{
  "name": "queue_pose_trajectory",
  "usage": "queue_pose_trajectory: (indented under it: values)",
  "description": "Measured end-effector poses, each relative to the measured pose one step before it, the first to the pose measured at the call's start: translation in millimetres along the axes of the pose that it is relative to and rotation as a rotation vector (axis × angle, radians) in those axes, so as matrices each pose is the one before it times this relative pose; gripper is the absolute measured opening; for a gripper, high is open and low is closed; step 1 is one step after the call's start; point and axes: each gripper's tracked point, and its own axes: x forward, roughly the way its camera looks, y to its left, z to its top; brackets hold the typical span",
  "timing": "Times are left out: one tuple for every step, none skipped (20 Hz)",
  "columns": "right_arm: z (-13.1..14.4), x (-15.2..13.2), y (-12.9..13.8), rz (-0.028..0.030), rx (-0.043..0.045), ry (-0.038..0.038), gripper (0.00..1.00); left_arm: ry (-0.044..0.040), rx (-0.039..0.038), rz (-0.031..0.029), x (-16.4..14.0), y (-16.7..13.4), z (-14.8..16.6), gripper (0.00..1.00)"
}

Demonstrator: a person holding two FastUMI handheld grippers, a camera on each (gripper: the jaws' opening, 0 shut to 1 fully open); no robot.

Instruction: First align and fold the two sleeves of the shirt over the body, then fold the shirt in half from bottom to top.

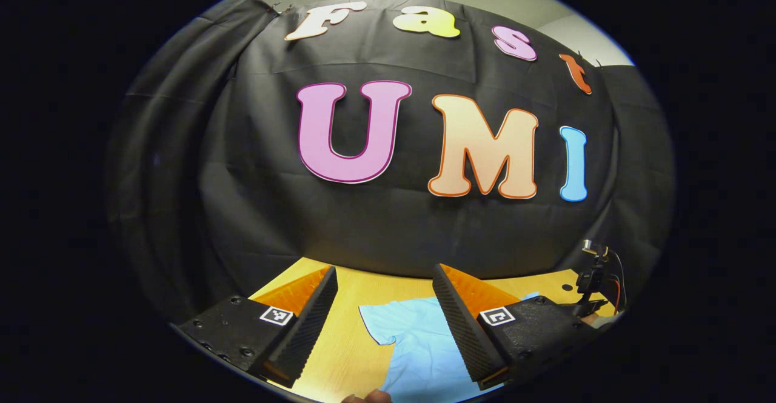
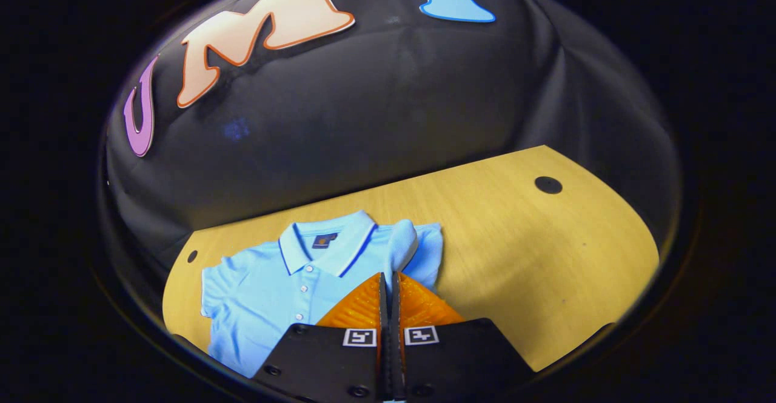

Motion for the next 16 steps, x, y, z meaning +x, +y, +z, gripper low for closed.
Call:
queue_pose_trajectory:
  values:
    - [-3.59,2.55,7.44,0.01094,0.00779,0.0082,0.03,0.00858,-0.00292,0.00031,0.57,0.32,-2.23,0.95]
    - [-5.84,2.28,5.4,0.00675,0.00517,0.01039,0.02,0.00903,-0.00226,0.00078,0.64,2.0,-2.51,0.96]
    - [-5.16,2.69,4.46,0.00372,0.00091,0.00984,0.03,0.00617,-0.00334,-0.0008,0.33,4.33,-4.17,0.96]
    - [-5.94,2.11,4.86,0.00358,-0.00276,0.00835,0.03,0.00224,-0.00283,-0.00091,0.5,4.1,-0.87,0.96]
    - [-4.39,1.89,3.53,0.00281,-0.00387,0.00416,0.02,0.00155,-0.00141,0.00072,-1.01,4.16,-1.02,0.96]
    - [-4.64,1.71,3.4,0.00291,-0.00253,0.00536,0.02,0.00287,-0.00043,-0.00057,1.38,1.31,0.09,0.96]
    - [-3.39,1.66,2.71,0.00743,0.00123,0.00552,0.02,0.00279,0.00128,0.00051,0.39,0.11,-0.9,0.96]
    - [-3.96,0.38,4.04,0.01972,0.01163,0.01225,0.04,0.00137,0.0014,0.00027,0.94,0.67,-0.37,0.96]
    - [-1.53,-2.48,3.54,0.00947,0.00526,0.01418,0.01,-0.00173,-0.00002,-0.00006,0.36,0.96,-0.36,0.96]
    - [-4.9,-4.45,7.39,0.02866,0.00245,0.00933,0.26,-0.00159,-0.0005,-0.00123,0.49,-0.4,0.75,0.96]
    - [3.12,-5.76,4.89,0.02163,-0.0139,-0.00752,0.51,-0.00263,0.00022,0.00184,0.9,0.76,-0.06,0.96]
    - [4.71,-5.75,1.08,0.01452,-0.02681,-0.01955,0.75,-0.0025,0.0015,0.00128,2.07,0.18,1.38,0.96]
    - [6.54,-7.73,1.82,0.0095,-0.02613,-0.02007,1.0,-0.00802,0.00336,0.00269,1.5,-0.33,0.35,0.96]
    - [4.5,-11.84,3.35,0.00928,-0.02522,-0.01378,0.98,-0.00429,0.00783,0.0035,2.06,-0.28,-0.23,0.95]
    - [3.6,-8.23,1.56,0.00677,-0.02328,-0.01075,0.98,-0.00008,0.00604,0.00098,2.94,-0.32,-3.24,0.96]
    - [4.54,-9.83,2.13,0.00846,-0.01754,-0.01446,0.98,0.00217,-0.00058,0.00541,3.16,-0.94,-2.0,0.95]
